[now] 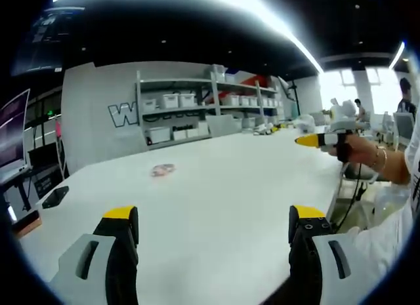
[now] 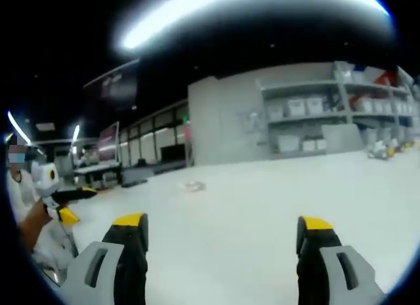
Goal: Open the resealable bag by pulling the two sides of the seal apart until the entire bag opening is separated and visibly accessible.
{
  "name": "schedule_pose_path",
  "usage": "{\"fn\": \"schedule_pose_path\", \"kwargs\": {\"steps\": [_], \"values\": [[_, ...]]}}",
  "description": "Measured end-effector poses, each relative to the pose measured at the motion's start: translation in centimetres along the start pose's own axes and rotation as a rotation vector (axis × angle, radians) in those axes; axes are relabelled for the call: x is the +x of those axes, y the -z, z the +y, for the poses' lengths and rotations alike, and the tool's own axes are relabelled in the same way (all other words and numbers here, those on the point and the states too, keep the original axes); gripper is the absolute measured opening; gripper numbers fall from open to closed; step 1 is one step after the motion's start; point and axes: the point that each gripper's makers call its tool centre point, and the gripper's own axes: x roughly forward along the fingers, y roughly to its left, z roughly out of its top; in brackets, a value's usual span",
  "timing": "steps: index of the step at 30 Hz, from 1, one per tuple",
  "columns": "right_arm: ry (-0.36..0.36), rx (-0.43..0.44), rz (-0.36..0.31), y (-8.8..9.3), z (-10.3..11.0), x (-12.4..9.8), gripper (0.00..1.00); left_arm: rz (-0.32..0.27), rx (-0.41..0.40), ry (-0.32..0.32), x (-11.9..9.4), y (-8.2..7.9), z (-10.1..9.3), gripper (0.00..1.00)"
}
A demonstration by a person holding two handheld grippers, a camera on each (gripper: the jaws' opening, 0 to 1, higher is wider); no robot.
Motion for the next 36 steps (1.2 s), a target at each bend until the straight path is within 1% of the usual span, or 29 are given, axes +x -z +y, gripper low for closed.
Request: {"fn": "schedule_pose_path", "kwargs": {"steps": [7, 14, 17, 22, 26, 31, 36], "values": [[-0.01, 0.009, 0.009, 0.0, 0.6, 0.1, 0.94, 0.005, -0.001, 0.003, 0.1, 0.1, -0.1, 0.94], [-0.008, 0.019, -0.011, -0.7, 0.9, 0.2, 0.94, 0.008, -0.012, 0.001, 0.2, 0.2, 0.1, 0.94], [-0.006, 0.014, -0.005, -0.8, 0.9, 0.3, 0.94, 0.004, -0.02, -0.001, 0.4, -0.1, 0.4, 0.94], [0.012, 0.025, -0.002, -1.1, 0.7, 0.4, 0.94, -0.017, -0.032, -0.004, 0.6, -1.1, 0.5, 0.94], [0.02, 0.033, -0.001, -1.0, 0.7, 0.2, 0.94, 0.004, -0.044, -0.006, 0.5, -1.2, 0.8, 0.94], [0.028, 0.065, -0.01, -0.7, 0.4, -0.1, 0.94, -0.004, -0.053, -0.019, 0.0, -1.7, 1.0, 0.94], [0.031, 0.085, -0.013, -0.7, 0.5, -0.2, 0.93, 0.0, -0.062, -0.026, -0.2, -1.6, 1.0, 0.94]]}}
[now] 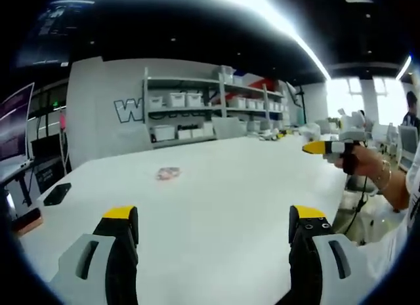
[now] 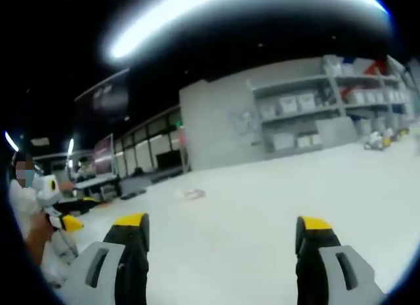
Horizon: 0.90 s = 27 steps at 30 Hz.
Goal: Open the resealable bag by pulling the two sides of the seal apart until the entire bag opening is separated and visibly accessible.
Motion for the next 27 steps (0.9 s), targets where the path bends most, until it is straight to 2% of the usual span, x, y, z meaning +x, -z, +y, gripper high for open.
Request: {"fn": "schedule_pose_path", "kwargs": {"steps": [27], "values": [[-0.005, -0.009, 0.031, 0.5, -0.1, 0.25, 0.93, 0.028, -0.007, -0.002, 0.46, 0.51, 0.24, 0.95]]}}
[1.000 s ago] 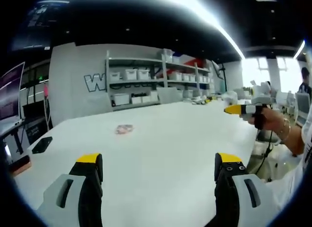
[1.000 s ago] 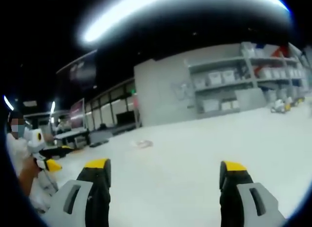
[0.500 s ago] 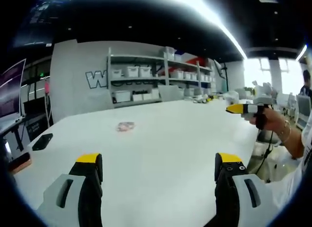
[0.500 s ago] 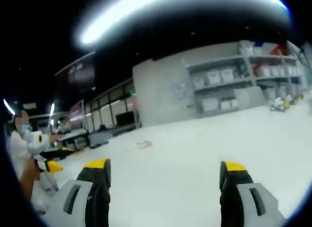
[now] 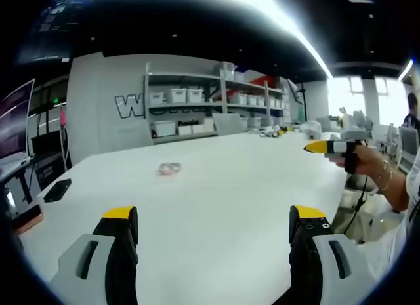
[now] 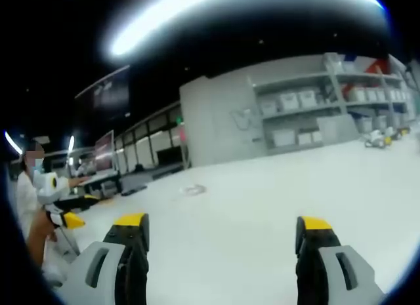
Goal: Open the resealable bag by pulling the two sides of the seal apart until the entire bag opening is separated and visibly accessible.
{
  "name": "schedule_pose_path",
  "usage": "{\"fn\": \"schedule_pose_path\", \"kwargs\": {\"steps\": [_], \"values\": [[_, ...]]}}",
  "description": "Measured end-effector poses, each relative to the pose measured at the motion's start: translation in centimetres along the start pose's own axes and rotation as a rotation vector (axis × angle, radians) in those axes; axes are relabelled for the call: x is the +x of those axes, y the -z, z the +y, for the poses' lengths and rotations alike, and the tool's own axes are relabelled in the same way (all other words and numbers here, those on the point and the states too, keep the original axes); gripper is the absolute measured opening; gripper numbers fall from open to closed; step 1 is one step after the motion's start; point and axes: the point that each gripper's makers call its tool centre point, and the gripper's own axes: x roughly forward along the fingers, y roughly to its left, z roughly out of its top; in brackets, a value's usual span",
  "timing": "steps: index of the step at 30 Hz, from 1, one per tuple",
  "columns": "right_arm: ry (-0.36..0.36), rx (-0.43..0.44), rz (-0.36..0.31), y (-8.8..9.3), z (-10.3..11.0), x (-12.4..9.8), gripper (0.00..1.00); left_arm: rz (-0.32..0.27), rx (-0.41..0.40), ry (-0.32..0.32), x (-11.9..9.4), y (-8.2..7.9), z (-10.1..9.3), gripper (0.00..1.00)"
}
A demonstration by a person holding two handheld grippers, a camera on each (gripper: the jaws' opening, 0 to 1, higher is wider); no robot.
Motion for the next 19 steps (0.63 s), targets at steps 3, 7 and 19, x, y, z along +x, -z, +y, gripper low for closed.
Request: {"fn": "schedule_pose_path", "kwargs": {"steps": [3, 7, 19], "values": [[-0.003, -0.002, 0.005, 0.09, 0.12, 0.11, 0.93, 0.001, 0.0, -0.002, 0.01, -0.06, 0.18, 0.95], [-0.01, -0.003, 0.012, 0.2, 0.37, 0.28, 0.93, 0.001, 0.002, -0.002, 0.05, -0.19, 0.29, 0.95], [-0.02, -0.021, 0.029, 0.56, 0.7, 0.34, 0.93, 0.024, 0.013, 0.0, 0.5, 0.03, 0.37, 0.94]]}}
